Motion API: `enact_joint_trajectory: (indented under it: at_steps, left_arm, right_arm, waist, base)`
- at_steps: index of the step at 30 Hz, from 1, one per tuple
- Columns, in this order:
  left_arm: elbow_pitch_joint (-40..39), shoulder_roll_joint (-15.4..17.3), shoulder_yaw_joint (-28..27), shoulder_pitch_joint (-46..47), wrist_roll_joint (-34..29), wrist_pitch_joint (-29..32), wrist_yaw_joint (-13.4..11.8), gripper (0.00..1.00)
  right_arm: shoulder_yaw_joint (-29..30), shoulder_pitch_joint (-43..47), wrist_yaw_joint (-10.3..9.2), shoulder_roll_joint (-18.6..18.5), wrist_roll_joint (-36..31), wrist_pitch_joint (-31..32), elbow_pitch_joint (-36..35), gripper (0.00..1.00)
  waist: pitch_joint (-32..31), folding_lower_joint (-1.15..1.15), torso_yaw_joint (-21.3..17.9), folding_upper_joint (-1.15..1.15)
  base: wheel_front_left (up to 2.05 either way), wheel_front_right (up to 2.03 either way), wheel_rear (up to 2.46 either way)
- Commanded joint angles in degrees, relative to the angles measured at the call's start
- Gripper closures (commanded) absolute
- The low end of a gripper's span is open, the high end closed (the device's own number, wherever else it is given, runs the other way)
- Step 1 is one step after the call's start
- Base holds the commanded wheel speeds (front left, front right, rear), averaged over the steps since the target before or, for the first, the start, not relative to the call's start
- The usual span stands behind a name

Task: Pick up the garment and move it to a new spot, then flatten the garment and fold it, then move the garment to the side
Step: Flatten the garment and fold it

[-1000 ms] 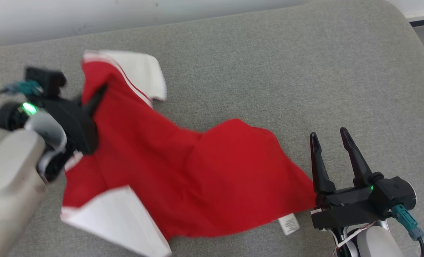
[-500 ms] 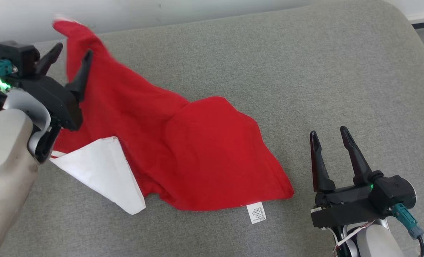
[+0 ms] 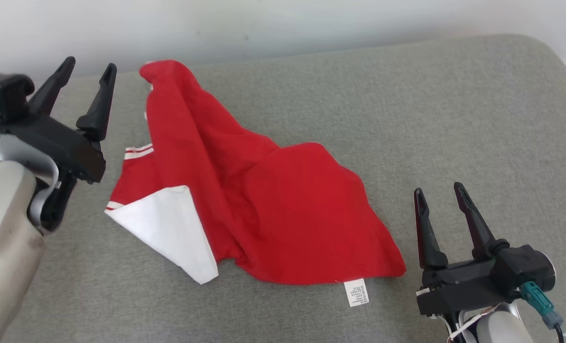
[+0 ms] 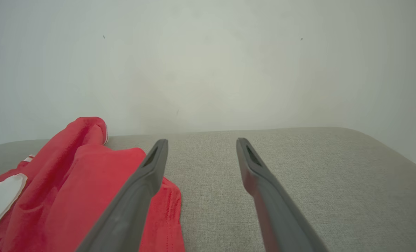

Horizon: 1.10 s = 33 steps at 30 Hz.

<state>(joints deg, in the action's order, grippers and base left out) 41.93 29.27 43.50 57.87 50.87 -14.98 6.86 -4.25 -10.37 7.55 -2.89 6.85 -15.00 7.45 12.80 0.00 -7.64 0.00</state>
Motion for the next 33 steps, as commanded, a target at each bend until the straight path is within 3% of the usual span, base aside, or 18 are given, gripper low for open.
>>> enact_joint_trajectory:
  at_steps: [1, 2, 8, 16, 25, 33]
  left_arm:
    - [-1.6, 0.2, -1.6, -2.4, -1.3, -0.2, -0.6, 0.00]
    - [-5.7, 0.6, -5.4, -5.8, -3.1, -0.2, -1.8, 0.00]
    - [-17.3, -0.4, -15.4, -18.0, -9.2, -0.2, -4.9, 0.00]
    - [-28.7, -4.5, -25.8, -35.3, -16.6, -0.2, -7.6, 0.00]
    - [-35.3, -8.5, -32.4, -48.4, -22.6, -0.2, -8.7, 0.00]
    - [-40.2, -9.9, -36.5, -56.0, -25.9, -0.2, -9.9, 0.00]
  right_arm:
    - [0.3, 0.7, -0.13, 0.0, -0.4, -0.3, 0.0, 0.00]
    - [0.3, 1.2, -0.13, 0.0, -0.6, -0.3, 0.2, 0.00]
    - [0.2, 2.7, -0.13, 0.0, -1.5, -0.3, 0.2, 0.00]
    - [0.5, 4.9, -0.13, -0.1, -2.3, -0.2, 0.4, 0.00]
    - [0.2, 6.5, -0.13, -0.6, -2.4, -0.2, 0.6, 0.00]
    - [-0.1, 7.2, -0.13, -0.8, -2.3, -0.2, 0.5, 0.00]
  waist:
    - [-1.9, 0.00, 1.9, 0.00]
    - [-2.9, 0.00, 2.8, 0.00]
    - [-5.8, 0.00, 5.4, 0.00]
    - [-9.1, 0.00, 8.4, 0.00]
    - [-11.0, 0.00, 10.5, 0.00]
    - [-11.6, 0.00, 10.6, 0.00]
  base:
    - [0.00, 0.00, 0.00]
    - [0.00, 0.00, 0.00]
    - [0.00, 0.00, 0.00]
    - [0.00, 0.00, 0.00]
    - [0.00, 0.00, 0.00]
    - [0.00, 0.00, 0.00]
